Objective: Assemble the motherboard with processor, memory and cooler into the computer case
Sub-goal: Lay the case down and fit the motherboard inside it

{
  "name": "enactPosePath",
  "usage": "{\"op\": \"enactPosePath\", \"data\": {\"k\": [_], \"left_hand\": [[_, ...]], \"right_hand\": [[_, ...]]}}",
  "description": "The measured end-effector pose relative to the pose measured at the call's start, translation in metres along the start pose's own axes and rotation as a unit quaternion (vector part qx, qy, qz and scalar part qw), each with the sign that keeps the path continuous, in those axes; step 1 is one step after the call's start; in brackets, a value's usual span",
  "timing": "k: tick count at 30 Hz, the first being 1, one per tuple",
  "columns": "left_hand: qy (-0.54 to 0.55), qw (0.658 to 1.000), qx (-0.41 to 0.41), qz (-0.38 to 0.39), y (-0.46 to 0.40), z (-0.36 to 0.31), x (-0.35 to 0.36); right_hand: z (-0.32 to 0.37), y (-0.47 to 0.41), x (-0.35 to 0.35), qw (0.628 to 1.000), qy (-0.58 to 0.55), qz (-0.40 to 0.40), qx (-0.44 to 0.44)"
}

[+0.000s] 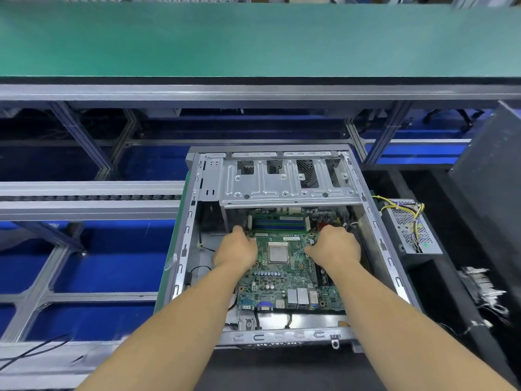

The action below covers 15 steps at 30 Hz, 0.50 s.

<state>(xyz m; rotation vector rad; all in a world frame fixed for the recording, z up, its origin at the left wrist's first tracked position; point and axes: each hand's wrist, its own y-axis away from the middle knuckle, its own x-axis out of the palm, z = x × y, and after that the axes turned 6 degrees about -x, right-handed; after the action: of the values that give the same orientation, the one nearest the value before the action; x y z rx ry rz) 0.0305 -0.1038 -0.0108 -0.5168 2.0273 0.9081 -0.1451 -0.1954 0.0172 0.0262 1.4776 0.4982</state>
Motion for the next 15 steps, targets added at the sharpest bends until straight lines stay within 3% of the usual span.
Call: {"op": "enactPosePath", "data": {"k": [6, 9, 11, 15], "left_hand": [[-0.163, 0.986, 0.013, 0.042, -0.007, 0.007, -0.014], [-0.223, 0.973, 0.020, 0.065, -0.008, 0.010, -0.015], [-0.239, 0.965, 0.038, 0.098, -0.009, 0.010, -0.011], [-0.298, 0.936, 0.065, 0.175, -0.008, 0.012, -0.015]], "right_hand": [[0.002, -0.001, -0.003, 0.998, 0.053, 0.030, -0.016], [0.014, 0.007, -0.003, 0.978, 0.190, -0.004, -0.084], [0.026, 0.013, -0.001, 0.966, 0.205, -0.019, -0.153], [0.030, 0.022, 0.009, 0.944, 0.099, 0.142, -0.281]]}}
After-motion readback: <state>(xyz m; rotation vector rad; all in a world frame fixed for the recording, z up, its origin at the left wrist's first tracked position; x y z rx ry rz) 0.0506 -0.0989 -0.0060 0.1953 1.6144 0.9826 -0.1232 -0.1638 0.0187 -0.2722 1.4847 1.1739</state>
